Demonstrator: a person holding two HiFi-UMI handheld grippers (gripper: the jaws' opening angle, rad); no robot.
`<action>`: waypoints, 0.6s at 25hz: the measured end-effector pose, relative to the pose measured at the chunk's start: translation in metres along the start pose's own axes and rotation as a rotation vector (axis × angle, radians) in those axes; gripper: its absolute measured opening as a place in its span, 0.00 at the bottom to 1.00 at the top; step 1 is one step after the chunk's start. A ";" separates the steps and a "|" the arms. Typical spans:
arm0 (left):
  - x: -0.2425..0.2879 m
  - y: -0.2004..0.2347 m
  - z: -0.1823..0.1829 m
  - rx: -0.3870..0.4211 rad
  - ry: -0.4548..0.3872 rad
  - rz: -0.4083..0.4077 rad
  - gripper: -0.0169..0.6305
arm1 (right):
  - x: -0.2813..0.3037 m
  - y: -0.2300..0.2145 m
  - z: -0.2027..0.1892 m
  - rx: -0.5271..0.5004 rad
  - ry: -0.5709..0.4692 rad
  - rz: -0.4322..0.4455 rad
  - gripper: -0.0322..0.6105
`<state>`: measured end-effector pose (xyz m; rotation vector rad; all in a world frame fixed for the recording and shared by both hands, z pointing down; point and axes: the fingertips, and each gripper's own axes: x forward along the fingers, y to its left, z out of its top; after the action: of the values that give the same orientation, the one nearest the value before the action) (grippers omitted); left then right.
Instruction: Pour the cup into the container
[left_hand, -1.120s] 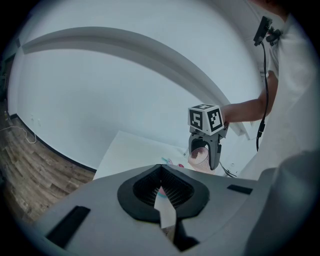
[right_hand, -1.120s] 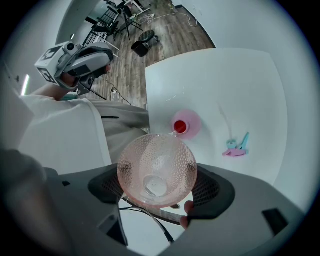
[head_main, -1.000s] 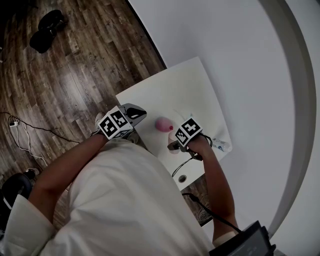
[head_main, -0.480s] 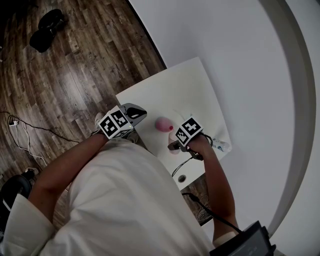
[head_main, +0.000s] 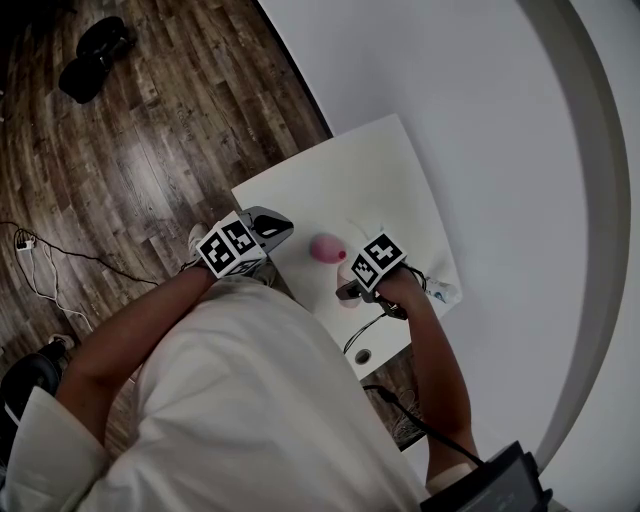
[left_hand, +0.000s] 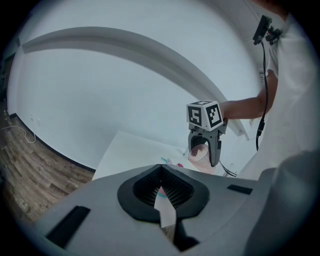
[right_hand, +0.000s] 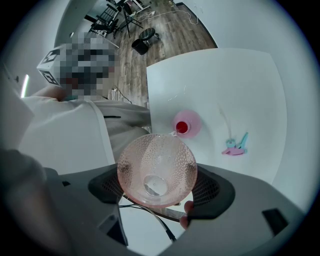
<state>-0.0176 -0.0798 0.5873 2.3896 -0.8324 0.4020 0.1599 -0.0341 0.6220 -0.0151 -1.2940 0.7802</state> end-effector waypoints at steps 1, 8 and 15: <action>0.000 0.000 0.000 0.000 0.000 0.000 0.04 | 0.000 0.000 0.000 0.000 0.002 0.001 0.65; 0.001 0.001 -0.001 -0.003 -0.004 0.004 0.04 | -0.001 -0.001 0.001 -0.009 0.015 0.002 0.65; 0.000 0.001 -0.001 -0.005 -0.007 0.007 0.04 | -0.004 -0.002 0.003 -0.015 0.022 0.002 0.65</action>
<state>-0.0188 -0.0798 0.5890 2.3858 -0.8436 0.3938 0.1580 -0.0384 0.6206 -0.0371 -1.2787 0.7705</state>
